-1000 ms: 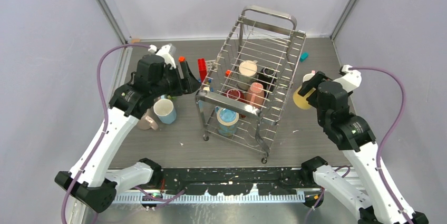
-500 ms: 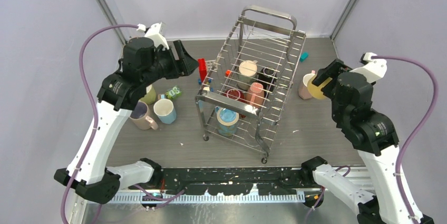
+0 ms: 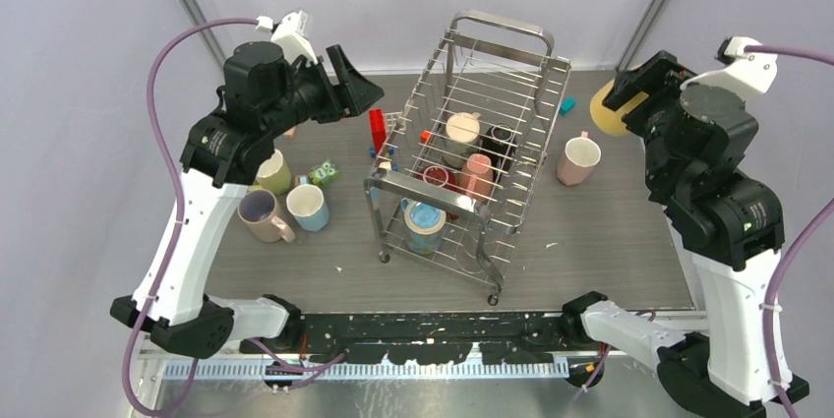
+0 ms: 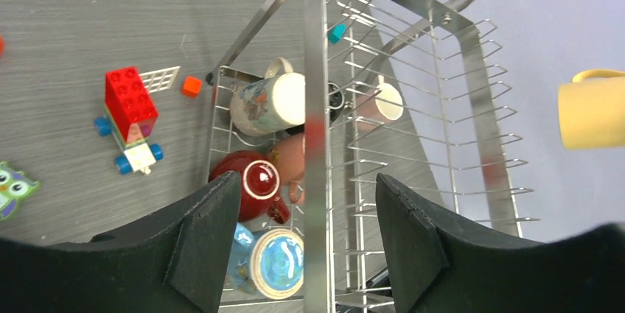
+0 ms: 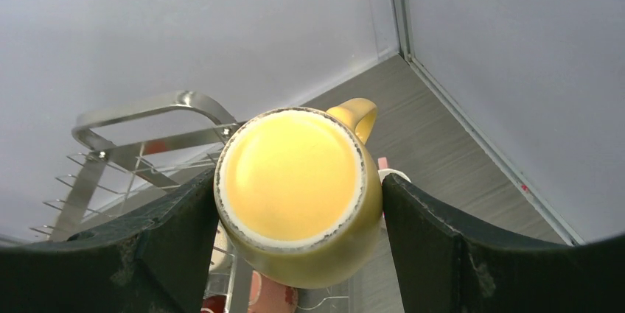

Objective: Unload the cups from the dish rack
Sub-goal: Unload the cup from the dish rack.

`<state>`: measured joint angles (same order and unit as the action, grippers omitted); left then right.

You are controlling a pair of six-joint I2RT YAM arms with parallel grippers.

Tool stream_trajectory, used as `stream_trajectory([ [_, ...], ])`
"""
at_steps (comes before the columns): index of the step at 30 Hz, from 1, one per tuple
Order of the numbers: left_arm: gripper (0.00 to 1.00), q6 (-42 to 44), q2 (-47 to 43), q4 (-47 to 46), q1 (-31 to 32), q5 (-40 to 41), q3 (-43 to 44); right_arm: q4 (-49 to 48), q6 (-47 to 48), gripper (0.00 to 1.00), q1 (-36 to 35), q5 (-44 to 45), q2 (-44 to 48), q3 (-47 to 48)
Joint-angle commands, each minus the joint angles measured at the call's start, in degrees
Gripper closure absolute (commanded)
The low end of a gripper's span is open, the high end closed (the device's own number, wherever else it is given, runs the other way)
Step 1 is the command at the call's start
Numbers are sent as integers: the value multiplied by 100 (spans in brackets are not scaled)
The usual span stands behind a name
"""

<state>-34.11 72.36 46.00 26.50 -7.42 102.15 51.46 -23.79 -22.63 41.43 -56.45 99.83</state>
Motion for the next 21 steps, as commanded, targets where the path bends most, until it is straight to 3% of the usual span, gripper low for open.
stream_trajectory([
  [1, 32, -319, 171, -464, -31, -527, 369, -690, 223, 67, 13, -215, -341, 770],
  [11, 32, -1163, 497, -1334, -18, -1541, 402, -1248, -386, 67, 14, -1822, -1178, 1415],
  [21, 32, -2183, 590, -2642, 29, -2149, -102, -2297, -1907, 67, 14, -3609, -1705, 1198],
])
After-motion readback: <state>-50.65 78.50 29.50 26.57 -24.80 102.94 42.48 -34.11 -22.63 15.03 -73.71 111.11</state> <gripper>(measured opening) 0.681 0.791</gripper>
